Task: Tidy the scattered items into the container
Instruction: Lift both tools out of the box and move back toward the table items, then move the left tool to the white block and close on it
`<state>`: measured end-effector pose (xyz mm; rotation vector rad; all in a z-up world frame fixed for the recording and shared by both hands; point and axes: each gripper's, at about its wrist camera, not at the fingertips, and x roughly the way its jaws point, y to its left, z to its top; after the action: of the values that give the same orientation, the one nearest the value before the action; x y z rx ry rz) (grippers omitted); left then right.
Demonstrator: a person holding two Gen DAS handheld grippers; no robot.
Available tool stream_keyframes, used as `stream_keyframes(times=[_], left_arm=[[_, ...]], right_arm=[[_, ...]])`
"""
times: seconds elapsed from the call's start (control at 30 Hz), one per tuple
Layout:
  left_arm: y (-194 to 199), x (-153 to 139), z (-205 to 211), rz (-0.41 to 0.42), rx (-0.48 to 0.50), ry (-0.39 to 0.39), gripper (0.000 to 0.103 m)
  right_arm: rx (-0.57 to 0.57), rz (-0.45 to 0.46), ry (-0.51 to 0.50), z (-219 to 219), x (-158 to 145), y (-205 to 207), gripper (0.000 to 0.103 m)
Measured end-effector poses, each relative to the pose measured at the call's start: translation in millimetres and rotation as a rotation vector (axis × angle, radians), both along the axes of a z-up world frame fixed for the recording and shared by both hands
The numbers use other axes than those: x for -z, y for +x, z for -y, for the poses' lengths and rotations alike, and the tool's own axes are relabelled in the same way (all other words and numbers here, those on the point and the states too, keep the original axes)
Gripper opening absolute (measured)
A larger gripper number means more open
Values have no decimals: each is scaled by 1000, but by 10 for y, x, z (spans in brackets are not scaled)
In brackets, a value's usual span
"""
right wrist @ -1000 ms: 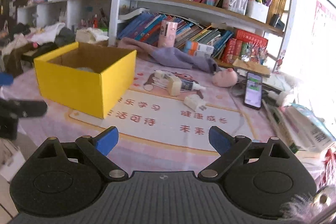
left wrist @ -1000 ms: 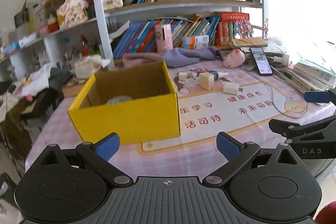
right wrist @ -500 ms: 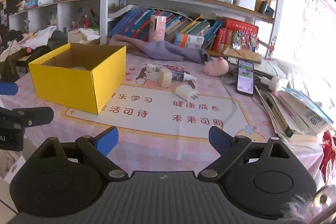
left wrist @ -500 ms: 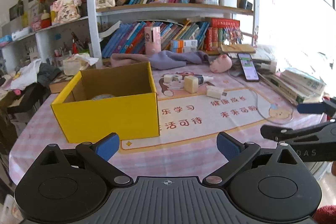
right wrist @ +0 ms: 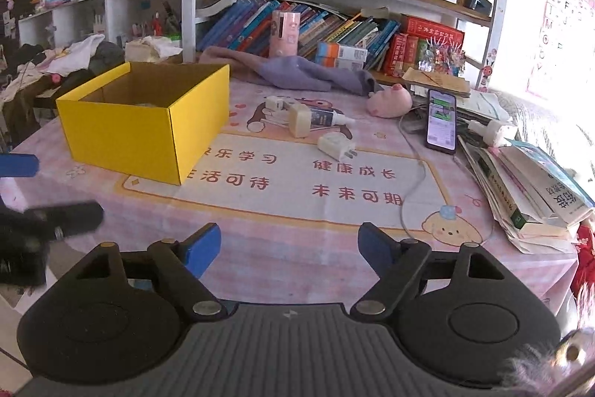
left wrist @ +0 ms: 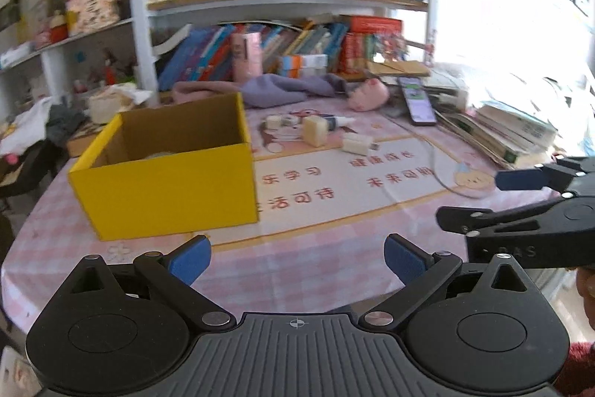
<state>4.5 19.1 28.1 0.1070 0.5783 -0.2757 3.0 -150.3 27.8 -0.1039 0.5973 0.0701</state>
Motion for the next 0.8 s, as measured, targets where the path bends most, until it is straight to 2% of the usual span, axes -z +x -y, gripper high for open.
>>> stream_keyframes(times=[0.23, 0.47, 0.8], left_arm=[[120, 44, 111, -19, 19, -22, 101], [296, 109, 353, -57, 73, 3, 101], [651, 153, 525, -75, 98, 11, 101]], right_arm=[[34, -8, -16, 97, 7, -49, 80], [98, -24, -13, 318, 29, -35, 80], [88, -50, -14, 464, 81, 311, 79]])
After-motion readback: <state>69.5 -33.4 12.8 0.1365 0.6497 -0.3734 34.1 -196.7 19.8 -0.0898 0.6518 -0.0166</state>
